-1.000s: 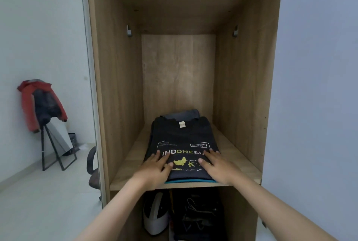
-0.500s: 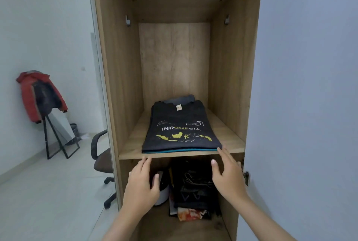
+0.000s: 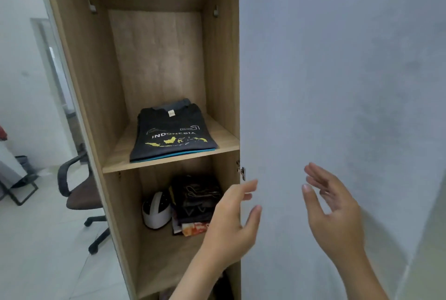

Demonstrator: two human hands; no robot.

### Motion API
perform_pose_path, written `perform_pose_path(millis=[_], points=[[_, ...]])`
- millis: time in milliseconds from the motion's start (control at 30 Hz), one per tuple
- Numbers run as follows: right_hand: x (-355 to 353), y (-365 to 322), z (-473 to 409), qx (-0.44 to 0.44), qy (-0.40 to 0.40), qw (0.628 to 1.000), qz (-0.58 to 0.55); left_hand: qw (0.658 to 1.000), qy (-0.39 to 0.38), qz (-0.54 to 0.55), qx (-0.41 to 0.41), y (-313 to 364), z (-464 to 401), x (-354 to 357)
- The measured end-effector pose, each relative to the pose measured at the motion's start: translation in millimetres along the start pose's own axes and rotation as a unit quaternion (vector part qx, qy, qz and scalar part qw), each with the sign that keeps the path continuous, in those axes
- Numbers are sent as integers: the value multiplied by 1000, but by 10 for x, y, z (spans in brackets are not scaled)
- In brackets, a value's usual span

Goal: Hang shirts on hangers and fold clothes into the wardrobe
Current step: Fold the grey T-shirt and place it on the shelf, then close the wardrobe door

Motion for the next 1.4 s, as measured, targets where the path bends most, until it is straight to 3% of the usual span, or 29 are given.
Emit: perform_pose_path(millis=[200,333,533,700,867,1067,1233,1400], points=[[-852,-723,64,-120,86,986,79,998,-9,52,44,649,93,340],[-1334,-855,9,-138,119,974,137,994,-31,79,63,1056,72,622],[-1546,-627,-175,-18,33,996,82,980,-89,164,62,1539,24,1087],[-1502,-574,-218,10,-17,1000,16,982,-70,173,26,1578,55,1259],[-1533,-463,-299,31,-51,997,-48,984,-23,178,2,1563,123,1290],[-1304,-428,-324,38,-134,980,-145,983,85,161,-20,1496,357,1013],[-758,-546,-170,27,-237,941,-240,978,177,109,-1,1362,699,581],[3,-776,137,-17,-342,904,-258,967,254,-10,21,1135,1027,43]])
Point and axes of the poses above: each hand's wrist, its own z-axis away from the middle knuckle, its own x-axis out of the palm, y = z × x, the point moved 10 cm from there along -z, towards the middle knuckle, and after that the axes turned 15 degrees about -z, right-handed, at the moved point
